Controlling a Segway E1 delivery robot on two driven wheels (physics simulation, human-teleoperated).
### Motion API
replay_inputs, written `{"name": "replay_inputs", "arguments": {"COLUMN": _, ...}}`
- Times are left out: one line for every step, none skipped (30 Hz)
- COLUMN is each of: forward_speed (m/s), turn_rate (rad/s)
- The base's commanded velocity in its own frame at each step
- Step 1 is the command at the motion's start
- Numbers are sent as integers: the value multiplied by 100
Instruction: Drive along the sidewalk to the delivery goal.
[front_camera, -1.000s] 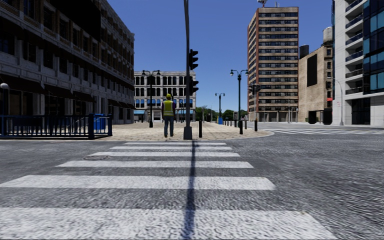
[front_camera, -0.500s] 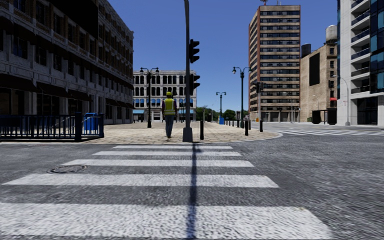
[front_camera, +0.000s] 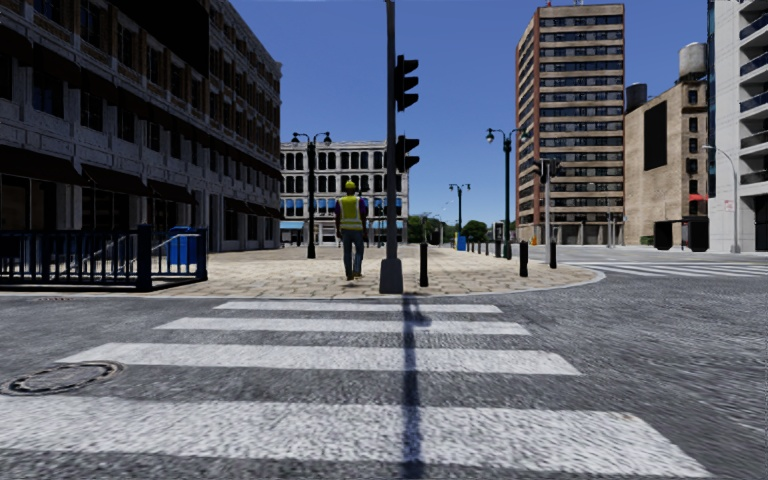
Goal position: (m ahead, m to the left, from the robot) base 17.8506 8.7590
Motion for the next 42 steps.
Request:
{"name": "replay_inputs", "arguments": {"forward_speed": 183, "turn_rate": 26}}
{"name": "replay_inputs", "arguments": {"forward_speed": 183, "turn_rate": 26}}
{"name": "replay_inputs", "arguments": {"forward_speed": 183, "turn_rate": 31}}
{"name": "replay_inputs", "arguments": {"forward_speed": 183, "turn_rate": 31}}
{"name": "replay_inputs", "arguments": {"forward_speed": 183, "turn_rate": 34}}
{"name": "replay_inputs", "arguments": {"forward_speed": 183, "turn_rate": 35}}
{"name": "replay_inputs", "arguments": {"forward_speed": 183, "turn_rate": 35}}
{"name": "replay_inputs", "arguments": {"forward_speed": 183, "turn_rate": 35}}
{"name": "replay_inputs", "arguments": {"forward_speed": 183, "turn_rate": 35}}
{"name": "replay_inputs", "arguments": {"forward_speed": 183, "turn_rate": 35}}
{"name": "replay_inputs", "arguments": {"forward_speed": 183, "turn_rate": 35}}
{"name": "replay_inputs", "arguments": {"forward_speed": 183, "turn_rate": 36}}
{"name": "replay_inputs", "arguments": {"forward_speed": 183, "turn_rate": 36}}
{"name": "replay_inputs", "arguments": {"forward_speed": 183, "turn_rate": 37}}
{"name": "replay_inputs", "arguments": {"forward_speed": 183, "turn_rate": 39}}
{"name": "replay_inputs", "arguments": {"forward_speed": 183, "turn_rate": 40}}
{"name": "replay_inputs", "arguments": {"forward_speed": 183, "turn_rate": 40}}
{"name": "replay_inputs", "arguments": {"forward_speed": 183, "turn_rate": 40}}
{"name": "replay_inputs", "arguments": {"forward_speed": 183, "turn_rate": 40}}
{"name": "replay_inputs", "arguments": {"forward_speed": 183, "turn_rate": 40}}
{"name": "replay_inputs", "arguments": {"forward_speed": 183, "turn_rate": 40}}
{"name": "replay_inputs", "arguments": {"forward_speed": 183, "turn_rate": 40}}
{"name": "replay_inputs", "arguments": {"forward_speed": 183, "turn_rate": 40}}
{"name": "replay_inputs", "arguments": {"forward_speed": 183, "turn_rate": 40}}
{"name": "replay_inputs", "arguments": {"forward_speed": 183, "turn_rate": 40}}
{"name": "replay_inputs", "arguments": {"forward_speed": 183, "turn_rate": 40}}
{"name": "replay_inputs", "arguments": {"forward_speed": 183, "turn_rate": 40}}
{"name": "replay_inputs", "arguments": {"forward_speed": 183, "turn_rate": 40}}
{"name": "replay_inputs", "arguments": {"forward_speed": 183, "turn_rate": 40}}
{"name": "replay_inputs", "arguments": {"forward_speed": 183, "turn_rate": 40}}
{"name": "replay_inputs", "arguments": {"forward_speed": 183, "turn_rate": 40}}
{"name": "replay_inputs", "arguments": {"forward_speed": 183, "turn_rate": 40}}
{"name": "replay_inputs", "arguments": {"forward_speed": 183, "turn_rate": 40}}
{"name": "replay_inputs", "arguments": {"forward_speed": 183, "turn_rate": 40}}
{"name": "replay_inputs", "arguments": {"forward_speed": 183, "turn_rate": 40}}
{"name": "replay_inputs", "arguments": {"forward_speed": 183, "turn_rate": 40}}
{"name": "replay_inputs", "arguments": {"forward_speed": 183, "turn_rate": 40}}
{"name": "replay_inputs", "arguments": {"forward_speed": 183, "turn_rate": 40}}
{"name": "replay_inputs", "arguments": {"forward_speed": 183, "turn_rate": 40}}
{"name": "replay_inputs", "arguments": {"forward_speed": 183, "turn_rate": 40}}
{"name": "replay_inputs", "arguments": {"forward_speed": 183, "turn_rate": 40}}
{"name": "replay_inputs", "arguments": {"forward_speed": 183, "turn_rate": 40}}
